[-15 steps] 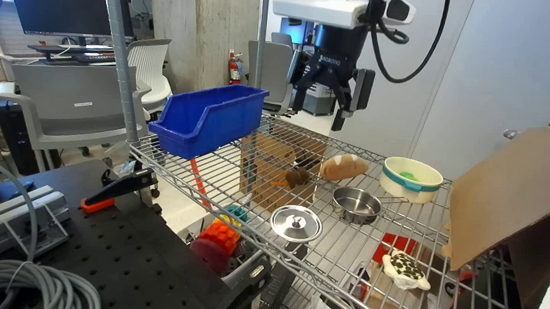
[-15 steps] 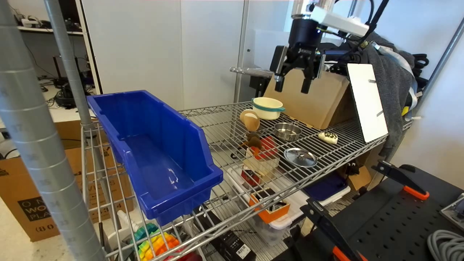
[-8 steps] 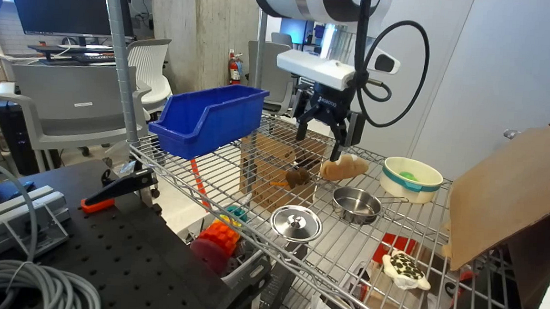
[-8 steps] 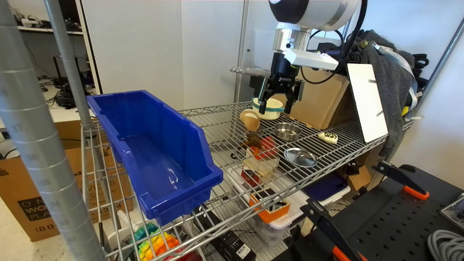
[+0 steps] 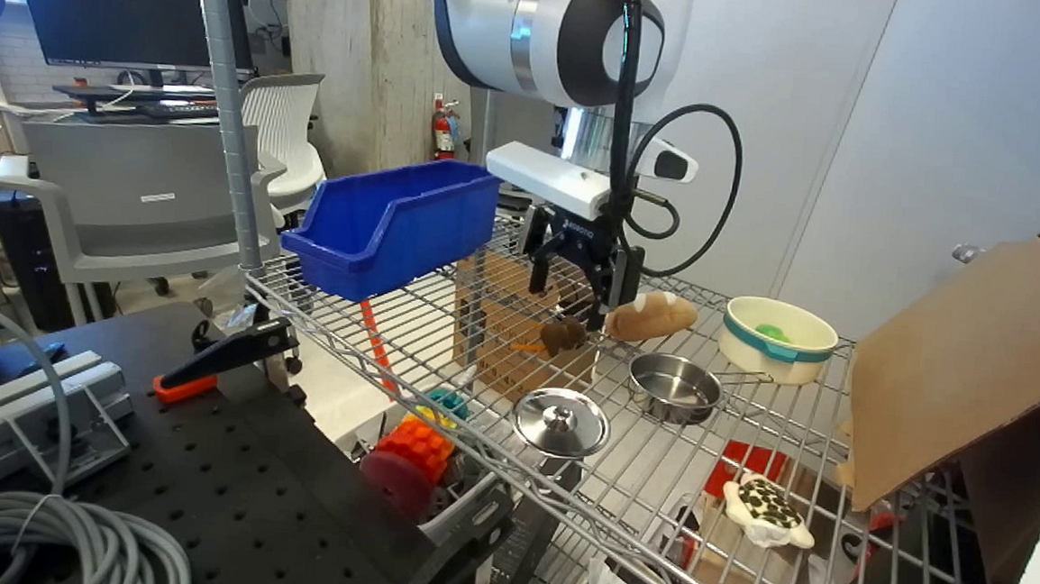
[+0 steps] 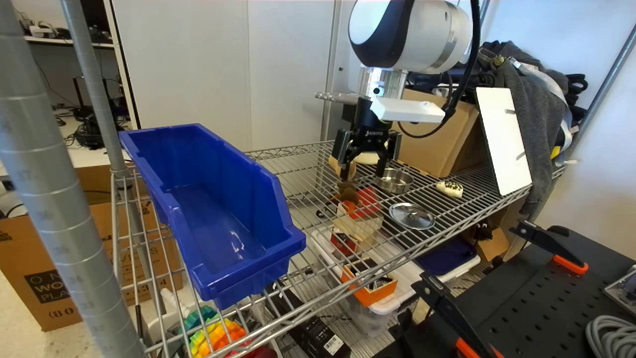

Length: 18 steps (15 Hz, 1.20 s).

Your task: Put the dark brown doll in the silver pot

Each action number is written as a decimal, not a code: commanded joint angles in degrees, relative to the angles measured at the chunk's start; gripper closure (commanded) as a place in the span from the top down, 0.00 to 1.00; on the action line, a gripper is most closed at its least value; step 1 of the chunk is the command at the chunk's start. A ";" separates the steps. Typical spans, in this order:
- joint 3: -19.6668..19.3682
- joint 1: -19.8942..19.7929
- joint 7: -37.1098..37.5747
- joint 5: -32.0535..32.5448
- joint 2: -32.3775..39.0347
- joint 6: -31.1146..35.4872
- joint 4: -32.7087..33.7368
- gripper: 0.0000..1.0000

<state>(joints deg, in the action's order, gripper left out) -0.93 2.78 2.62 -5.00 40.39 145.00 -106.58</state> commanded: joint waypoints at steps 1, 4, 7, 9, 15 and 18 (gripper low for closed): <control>-0.14 1.25 2.91 1.34 2.62 2.16 1.96 0.90; -0.71 2.42 4.08 2.42 4.18 3.33 2.39 0.58; -1.20 3.22 5.05 3.39 5.58 4.29 3.04 0.36; -1.79 3.85 5.47 4.42 6.38 5.55 3.46 0.20; -4.31 6.19 7.03 7.68 4.85 4.71 2.44 0.02; -3.27 4.74 3.50 8.54 0.23 3.72 -1.92 0.02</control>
<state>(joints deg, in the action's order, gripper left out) -4.19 8.17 8.11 1.63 45.90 150.24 -103.97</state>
